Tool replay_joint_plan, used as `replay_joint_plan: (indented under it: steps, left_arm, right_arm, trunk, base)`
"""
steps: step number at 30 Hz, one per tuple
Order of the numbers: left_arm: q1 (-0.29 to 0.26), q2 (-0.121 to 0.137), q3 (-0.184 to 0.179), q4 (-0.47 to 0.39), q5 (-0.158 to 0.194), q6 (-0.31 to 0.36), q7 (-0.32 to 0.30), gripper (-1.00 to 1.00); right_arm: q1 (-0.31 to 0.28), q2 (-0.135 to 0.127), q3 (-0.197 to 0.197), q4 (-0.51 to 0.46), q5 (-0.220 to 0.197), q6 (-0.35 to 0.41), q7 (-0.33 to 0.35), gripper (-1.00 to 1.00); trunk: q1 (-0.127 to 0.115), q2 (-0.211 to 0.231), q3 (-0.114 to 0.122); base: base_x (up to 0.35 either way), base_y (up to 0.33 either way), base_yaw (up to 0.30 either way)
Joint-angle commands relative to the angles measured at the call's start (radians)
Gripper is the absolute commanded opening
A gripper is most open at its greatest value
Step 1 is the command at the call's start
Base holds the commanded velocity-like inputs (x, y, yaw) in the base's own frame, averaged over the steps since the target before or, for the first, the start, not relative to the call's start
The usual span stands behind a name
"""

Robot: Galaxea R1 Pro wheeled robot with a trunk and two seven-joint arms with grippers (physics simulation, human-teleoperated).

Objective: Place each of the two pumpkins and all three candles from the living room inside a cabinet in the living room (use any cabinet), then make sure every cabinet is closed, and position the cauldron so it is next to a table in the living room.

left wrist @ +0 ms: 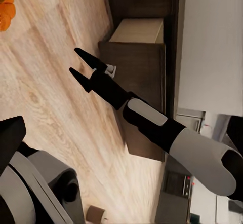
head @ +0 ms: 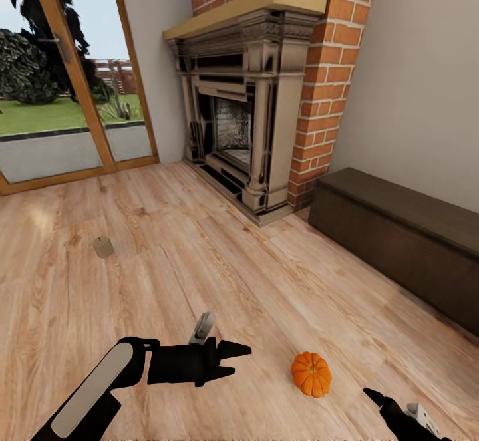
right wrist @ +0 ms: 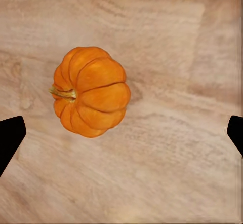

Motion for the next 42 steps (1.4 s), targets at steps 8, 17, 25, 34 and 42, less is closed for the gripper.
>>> replay_joint_plan:
  steps: [8,17,25,34,42]
  left_arm:
    - [-0.001,0.003,-0.019,-0.013,0.015,0.002,-0.024,1.0]
    - [-0.001,0.023,-0.061,-0.021,0.015,0.002,-0.219,1.0]
    - [-0.001,0.026,-0.061,-0.019,0.011,0.001,-0.226,1.0]
    - [-0.001,0.025,-0.062,-0.018,0.007,0.001,-0.225,1.0]
    - [-0.001,0.025,-0.063,-0.019,0.006,0.001,-0.224,1.0]
  right_arm:
    - [-0.001,-0.001,0.007,-0.001,-0.009,0.009,0.057,1.0]
    - [-0.001,0.0,0.007,-0.001,-0.009,0.008,0.07,1.0]
    - [0.0,0.0,0.008,-0.001,-0.008,0.0,0.07,1.0]
    - [0.0,0.0,0.01,-0.001,-0.007,-0.01,0.062,1.0]
    - [-0.007,0.026,0.028,-0.071,0.075,-0.023,-0.079,1.0]
  trunk:
    - [0.003,-0.002,-0.032]
    - [0.006,-0.003,-0.051]
    - [0.006,-0.003,-0.051]
    - [0.006,-0.003,-0.051]
    - [0.006,-0.003,-0.051]
  base:
    - [0.0,0.0,0.0]
    - [0.0,0.0,0.0]
    - [0.093,0.004,0.0]
    - [0.139,0.001,0.0]
    - [0.038,0.0,0.0]
